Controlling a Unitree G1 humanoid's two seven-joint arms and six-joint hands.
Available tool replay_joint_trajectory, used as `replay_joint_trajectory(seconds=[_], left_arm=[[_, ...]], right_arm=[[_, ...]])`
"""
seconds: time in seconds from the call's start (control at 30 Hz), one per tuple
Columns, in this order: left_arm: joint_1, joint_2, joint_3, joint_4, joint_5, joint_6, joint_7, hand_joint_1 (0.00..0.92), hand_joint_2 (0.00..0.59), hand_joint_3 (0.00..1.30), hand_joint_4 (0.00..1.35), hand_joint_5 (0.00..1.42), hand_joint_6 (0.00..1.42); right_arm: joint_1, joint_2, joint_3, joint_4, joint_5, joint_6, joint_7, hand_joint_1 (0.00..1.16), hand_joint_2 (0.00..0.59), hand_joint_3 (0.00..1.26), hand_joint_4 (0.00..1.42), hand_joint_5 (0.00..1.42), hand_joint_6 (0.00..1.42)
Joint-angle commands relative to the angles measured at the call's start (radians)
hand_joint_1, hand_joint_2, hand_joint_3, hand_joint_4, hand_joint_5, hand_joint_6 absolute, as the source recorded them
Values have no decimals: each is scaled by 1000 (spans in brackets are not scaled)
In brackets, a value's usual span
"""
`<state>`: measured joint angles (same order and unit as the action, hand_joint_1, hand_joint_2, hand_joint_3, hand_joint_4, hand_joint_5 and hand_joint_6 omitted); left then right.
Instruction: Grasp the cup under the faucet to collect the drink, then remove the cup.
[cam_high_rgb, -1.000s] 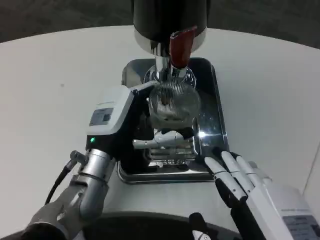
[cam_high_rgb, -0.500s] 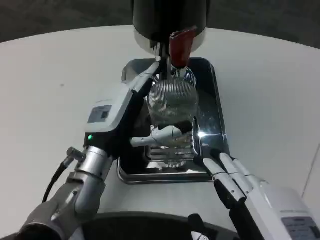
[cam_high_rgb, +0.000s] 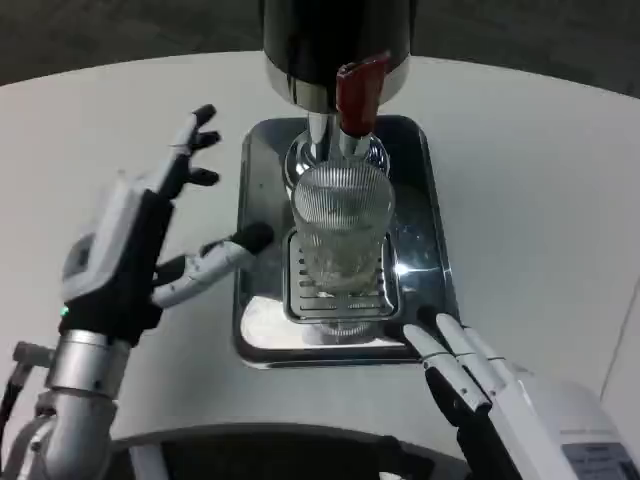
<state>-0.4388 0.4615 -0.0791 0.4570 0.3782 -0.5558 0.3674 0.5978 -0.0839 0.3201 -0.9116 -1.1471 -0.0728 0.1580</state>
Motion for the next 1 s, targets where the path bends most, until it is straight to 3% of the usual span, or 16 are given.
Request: replay_joint_trajectory(seconds=[0.03, 0.17, 0.33, 0.5, 0.77, 1.0], left_arm=[[85, 34, 98, -196, -162, 81, -162, 0, 0, 10, 37, 202, 154], [111, 46, 168, -312, -316, 140, -308, 0, 25, 0, 0, 112, 101], [79, 90, 221, -437, -593, 208, -580, 0, 53, 0, 0, 0, 1], [4, 77, 256, -489, -821, 296, -765, 0, 59, 0, 0, 0, 0], [-165, 126, 281, -491, -891, 334, -962, 0, 59, 0, 0, 0, 0], [-284, 102, 241, -419, -893, 407, -1066, 0, 59, 0, 0, 0, 0]], right_arm=[[-15, 0, -7, 3, 10, -11, -9, 386, 482, 115, 32, 75, 214], [-35, -2, -12, 15, 9, -8, -8, 408, 482, 107, 22, 75, 230], [-63, 6, -13, 26, 3, 2, -2, 414, 482, 105, 22, 81, 235], [-81, 22, 0, 37, -7, 11, 4, 421, 482, 105, 22, 86, 264], [-57, 33, -5, 23, -10, 17, 1, 424, 482, 96, 22, 97, 285], [-44, 37, -6, 16, -6, 14, -6, 426, 482, 96, 22, 97, 289]])
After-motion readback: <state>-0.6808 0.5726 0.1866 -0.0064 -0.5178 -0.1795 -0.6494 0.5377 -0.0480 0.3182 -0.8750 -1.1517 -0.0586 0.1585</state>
